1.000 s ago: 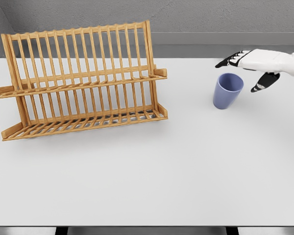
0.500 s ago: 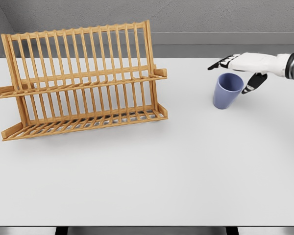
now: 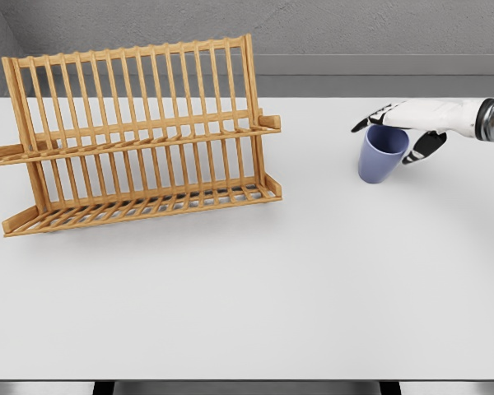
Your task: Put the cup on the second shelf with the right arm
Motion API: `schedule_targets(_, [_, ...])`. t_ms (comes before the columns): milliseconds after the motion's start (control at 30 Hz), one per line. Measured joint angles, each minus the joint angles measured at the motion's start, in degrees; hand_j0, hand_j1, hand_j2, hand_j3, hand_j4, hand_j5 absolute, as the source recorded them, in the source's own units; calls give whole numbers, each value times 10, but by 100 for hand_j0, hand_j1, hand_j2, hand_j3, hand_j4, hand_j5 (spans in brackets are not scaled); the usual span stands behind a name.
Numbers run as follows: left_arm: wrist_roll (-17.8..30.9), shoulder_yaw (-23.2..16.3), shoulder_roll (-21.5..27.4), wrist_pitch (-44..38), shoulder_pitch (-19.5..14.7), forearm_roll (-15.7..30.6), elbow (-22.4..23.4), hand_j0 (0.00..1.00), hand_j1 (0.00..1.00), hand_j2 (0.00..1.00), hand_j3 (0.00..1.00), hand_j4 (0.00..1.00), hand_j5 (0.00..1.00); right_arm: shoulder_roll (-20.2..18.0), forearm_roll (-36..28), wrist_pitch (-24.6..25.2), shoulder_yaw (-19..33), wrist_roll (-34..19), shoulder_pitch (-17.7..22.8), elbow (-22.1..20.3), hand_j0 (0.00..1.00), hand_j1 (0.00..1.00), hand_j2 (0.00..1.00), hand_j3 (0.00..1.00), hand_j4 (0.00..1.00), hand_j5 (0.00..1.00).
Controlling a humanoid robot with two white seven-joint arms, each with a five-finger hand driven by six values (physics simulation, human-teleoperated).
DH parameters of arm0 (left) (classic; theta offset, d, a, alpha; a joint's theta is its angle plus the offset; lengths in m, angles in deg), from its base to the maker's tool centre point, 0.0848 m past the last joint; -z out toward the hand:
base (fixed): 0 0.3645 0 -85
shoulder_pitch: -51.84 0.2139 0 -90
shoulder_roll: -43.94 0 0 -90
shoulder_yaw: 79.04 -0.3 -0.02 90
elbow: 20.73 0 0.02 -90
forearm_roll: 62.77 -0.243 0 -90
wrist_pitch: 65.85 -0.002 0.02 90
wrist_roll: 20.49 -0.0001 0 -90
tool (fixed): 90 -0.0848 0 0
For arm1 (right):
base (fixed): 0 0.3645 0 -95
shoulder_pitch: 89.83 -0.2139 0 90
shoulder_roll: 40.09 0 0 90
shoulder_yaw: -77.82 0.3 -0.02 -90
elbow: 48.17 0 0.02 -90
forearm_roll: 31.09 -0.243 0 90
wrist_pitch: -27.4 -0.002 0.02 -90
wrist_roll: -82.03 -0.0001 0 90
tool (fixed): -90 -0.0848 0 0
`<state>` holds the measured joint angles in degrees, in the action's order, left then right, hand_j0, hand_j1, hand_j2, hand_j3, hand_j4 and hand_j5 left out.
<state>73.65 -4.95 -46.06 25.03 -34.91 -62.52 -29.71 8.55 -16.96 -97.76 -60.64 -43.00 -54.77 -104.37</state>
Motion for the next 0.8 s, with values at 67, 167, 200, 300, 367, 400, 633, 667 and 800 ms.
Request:
schedule_targets(67, [0, 0, 0, 0, 0, 0, 0, 100, 100, 100, 100, 100, 100, 0, 0, 0, 0, 0, 0, -1, 65, 65, 65, 65, 65, 65])
schedule_targets(167, [0, 0, 0, 0, 0, 0, 0, 100, 100, 100, 100, 100, 100, 0, 0, 0, 0, 0, 0, -1, 64, 64, 64, 64, 64, 64])
schedule_targets(200, [0, 0, 0, 0, 0, 0, 0, 100, 100, 100, 100, 100, 100, 0, 0, 0, 0, 0, 0, -1, 62, 62, 62, 62, 62, 62])
schedule_targets(300, [0, 0, 0, 0, 0, 0, 0, 100, 100, 100, 100, 100, 100, 0, 1, 0, 1, 0, -1, -2, 60, 60, 60, 60, 60, 60])
schedule_targets(367, [0, 0, 0, 0, 0, 0, 0, 100, 100, 100, 100, 100, 100, 0, 0, 0, 3, 0, -2, -3, 57, 57, 57, 57, 57, 57])
schedule_targets(400, [0, 0, 0, 0, 0, 0, 0, 100, 100, 100, 100, 100, 100, 0, 0, 0, 3, 0, -4, -3, 57, 57, 57, 57, 57, 57])
schedule_targets(633, [0, 0, 0, 0, 0, 0, 0, 100, 100, 100, 100, 100, 100, 0, -2, 0, 12, 0, -22, -5, 57, 57, 57, 57, 57, 57])
schedule_targets(667, [0, 0, 0, 0, 0, 0, 0, 100, 100, 100, 100, 100, 100, 0, -2, 0, 14, 0, -28, -5, 57, 57, 57, 57, 57, 57])
schedule_targets(800, [0, 0, 0, 0, 0, 0, 0, 100, 100, 100, 100, 100, 100, 0, -2, 0, 19, 0, -38, -6, 57, 57, 57, 57, 57, 57])
